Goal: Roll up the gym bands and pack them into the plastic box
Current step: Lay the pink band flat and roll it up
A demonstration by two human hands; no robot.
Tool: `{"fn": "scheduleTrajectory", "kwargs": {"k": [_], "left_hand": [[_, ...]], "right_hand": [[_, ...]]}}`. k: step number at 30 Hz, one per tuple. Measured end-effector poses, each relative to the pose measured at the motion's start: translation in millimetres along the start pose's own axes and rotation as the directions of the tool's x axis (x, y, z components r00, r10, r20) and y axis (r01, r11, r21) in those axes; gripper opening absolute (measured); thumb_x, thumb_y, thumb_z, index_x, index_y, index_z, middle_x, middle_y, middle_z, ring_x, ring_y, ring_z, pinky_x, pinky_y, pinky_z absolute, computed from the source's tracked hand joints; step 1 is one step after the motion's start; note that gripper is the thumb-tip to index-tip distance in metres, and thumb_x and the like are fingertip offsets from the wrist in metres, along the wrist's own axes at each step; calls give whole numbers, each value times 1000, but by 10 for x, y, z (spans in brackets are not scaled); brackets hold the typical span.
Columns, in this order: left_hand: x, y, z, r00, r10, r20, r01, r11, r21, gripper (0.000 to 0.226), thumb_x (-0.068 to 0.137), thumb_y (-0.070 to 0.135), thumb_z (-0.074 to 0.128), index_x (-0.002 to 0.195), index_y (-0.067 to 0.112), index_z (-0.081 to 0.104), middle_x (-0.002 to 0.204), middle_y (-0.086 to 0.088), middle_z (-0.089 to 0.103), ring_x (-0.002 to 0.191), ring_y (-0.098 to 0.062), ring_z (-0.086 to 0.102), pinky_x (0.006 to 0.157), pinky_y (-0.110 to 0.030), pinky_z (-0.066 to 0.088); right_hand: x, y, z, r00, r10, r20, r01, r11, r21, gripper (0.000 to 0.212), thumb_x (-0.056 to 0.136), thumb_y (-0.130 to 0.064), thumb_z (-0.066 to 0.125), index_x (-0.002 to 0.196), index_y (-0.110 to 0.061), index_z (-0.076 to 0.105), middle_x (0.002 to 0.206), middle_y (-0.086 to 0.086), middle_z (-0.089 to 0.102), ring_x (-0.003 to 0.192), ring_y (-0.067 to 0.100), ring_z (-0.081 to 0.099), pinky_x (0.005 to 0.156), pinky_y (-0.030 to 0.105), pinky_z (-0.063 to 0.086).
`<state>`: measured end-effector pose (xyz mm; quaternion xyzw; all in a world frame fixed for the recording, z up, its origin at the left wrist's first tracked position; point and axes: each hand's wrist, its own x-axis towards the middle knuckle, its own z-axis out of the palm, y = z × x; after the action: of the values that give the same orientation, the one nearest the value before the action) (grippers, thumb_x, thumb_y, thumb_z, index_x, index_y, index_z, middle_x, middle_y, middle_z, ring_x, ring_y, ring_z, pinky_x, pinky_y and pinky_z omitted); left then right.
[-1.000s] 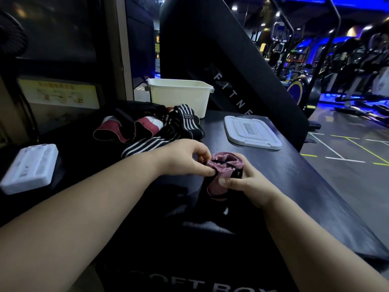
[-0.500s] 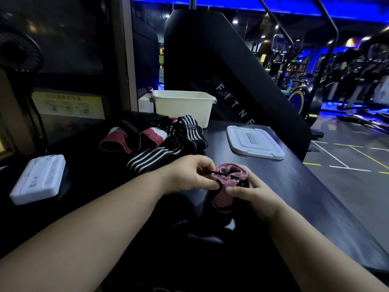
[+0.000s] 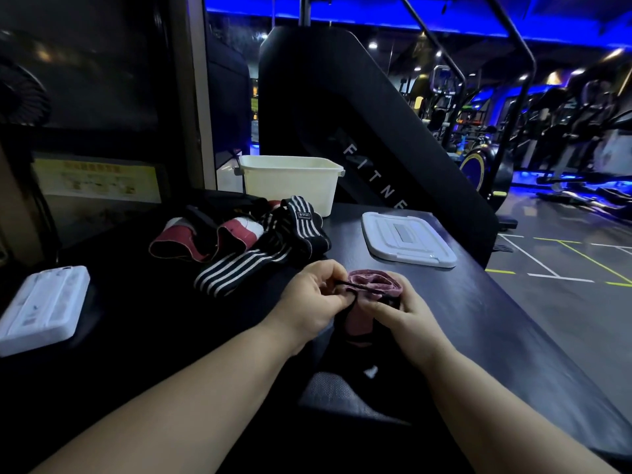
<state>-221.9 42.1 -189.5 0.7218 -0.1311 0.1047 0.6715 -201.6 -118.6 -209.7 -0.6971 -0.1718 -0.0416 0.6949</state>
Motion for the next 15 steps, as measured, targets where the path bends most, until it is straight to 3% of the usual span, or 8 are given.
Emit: {"fn": "scheduleTrajectory", "kwargs": {"k": [6,10,13,15], "left_hand": [[33,-21,22,999,4,-38,-3,999,36,25,87,-6,62,76,15,56,77,-2,50,60,-1,48,53,-15,45],[67,-81,43,994,46,-100,-35,993,109,28,86,-3,64,75,22,58,89,-10,52,75,-15,52,57,-19,47],[66,-107,58,993,52,-108,-41,994,106,24,85,-2,65,78,20,59,90,-12,53,76,-18,52,60,-20,47],[44,-126,60,996,33,-89,-26,997,75,20,86,-2,65,81,17,60,92,-12,53,75,-17,52,60,-21,47]], "right_hand": [[-3,-11,43,996,-47,-79,38,993,-110,28,83,-8,72,99,-27,57,94,-9,67,75,-11,62,68,10,48],[-6,-16,67,993,-52,-104,41,994,-105,26,84,-9,71,96,-28,58,91,-10,66,71,-13,61,64,7,45],[8,-29,52,997,-6,-73,2,998,-61,30,81,-9,74,100,-27,60,94,-7,69,83,-3,65,73,13,49],[24,-12,0,999,45,4,-45,999,22,37,76,-15,75,108,-25,60,105,2,70,102,14,66,88,28,52]]}}
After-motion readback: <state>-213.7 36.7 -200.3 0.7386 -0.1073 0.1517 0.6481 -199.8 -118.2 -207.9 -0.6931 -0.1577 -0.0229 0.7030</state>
